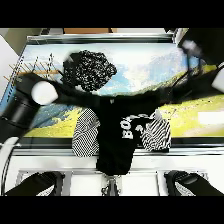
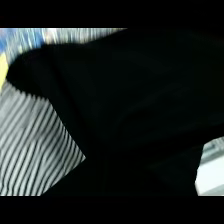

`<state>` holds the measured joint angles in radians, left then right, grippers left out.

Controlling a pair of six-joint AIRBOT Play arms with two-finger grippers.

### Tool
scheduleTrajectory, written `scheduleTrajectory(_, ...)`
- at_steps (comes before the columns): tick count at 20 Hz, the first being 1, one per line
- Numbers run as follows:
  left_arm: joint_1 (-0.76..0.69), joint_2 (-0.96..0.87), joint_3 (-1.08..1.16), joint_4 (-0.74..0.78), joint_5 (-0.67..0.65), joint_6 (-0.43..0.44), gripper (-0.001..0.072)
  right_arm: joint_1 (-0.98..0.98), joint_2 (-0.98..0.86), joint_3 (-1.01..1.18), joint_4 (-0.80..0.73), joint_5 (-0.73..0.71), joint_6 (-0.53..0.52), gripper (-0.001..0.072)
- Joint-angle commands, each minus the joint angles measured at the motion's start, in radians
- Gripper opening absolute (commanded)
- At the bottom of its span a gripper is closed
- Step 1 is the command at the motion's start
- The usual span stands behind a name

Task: Fold the clothes and pants, and hang the long-sleeved shirts on hangers.

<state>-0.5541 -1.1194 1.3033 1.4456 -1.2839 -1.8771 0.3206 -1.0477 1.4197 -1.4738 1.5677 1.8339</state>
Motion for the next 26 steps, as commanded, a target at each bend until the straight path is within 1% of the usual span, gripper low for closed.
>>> scheduleTrajectory(1,-0.064,-0.023,-0.147,-0.006,0.017,0.003,0.0013,0.056,0.035,-0.211,-0.008,-0.054,0.079,0.0018)
scheduleTrajectory(5,-0.053,-0.109,-0.076,-0.006,0.007,0.003,0.0013,0.084,0.031,-0.221,-0.009,-0.15,0.113,0.0019)
scheduleTrajectory(9,-0.006,-0.139,0.025,-0.006,-0.001,0.01,0.0013,0.084,0.031,-0.221,-0.027,-0.189,0.131,0.0019)
scheduleTrajectory(11,-0.005,-0.139,0.048,-0.007,-0.021,0.072,0.0027,0.084,0.031,-0.221,-0.026,-0.211,0.131,0.002)
scheduleTrajectory(12,-0.005,-0.139,0.056,-0.008,-0.037,0.104,0.0312,0.084,0.031,-0.221,-0.024,-0.22,0.13,0.002)
scheduleTrajectory(13,-0.008,-0.138,0.063,-0.006,-0.051,0.109,0.065,0.084,0.031,-0.221,-0.021,-0.226,0.13,0.002)
scheduleTrajectory(14,-0.007,-0.138,0.075,-0.006,-0.063,0.116,0.0705,0.084,0.031,-0.221,-0.022,-0.226,0.13,0.002)
scheduleTrajectory(17,0.033,-0.138,0.142,-0.004,-0.076,0.161,0.0705,0.084,0.03,-0.221,-0.022,-0.225,0.13,0.0021)
scheduleTrajectory(19,0.091,-0.139,0.195,0.005,-0.071,0.188,0.0704,0.084,0.03,-0.221,-0.022,-0.225,0.13,0.0021)
scheduleTrajectory(22,0.225,-0.139,0.224,0.021,0.023,0.239,0.0704,0.084,0.03,-0.221,-0.022,-0.225,0.13,0.002)
scheduleTrajectory(24,0.322,-0.159,0.224,0.121,0.086,0.24,0.0704,0.084,0.03,-0.221,-0.022,-0.225,0.13,0.0021)
scheduleTrajectory(26,0.411,-0.208,0.225,0.23,0.113,0.239,0.0704,0.084,0.03,-0.221,-0.022,-0.225,0.13,0.002)
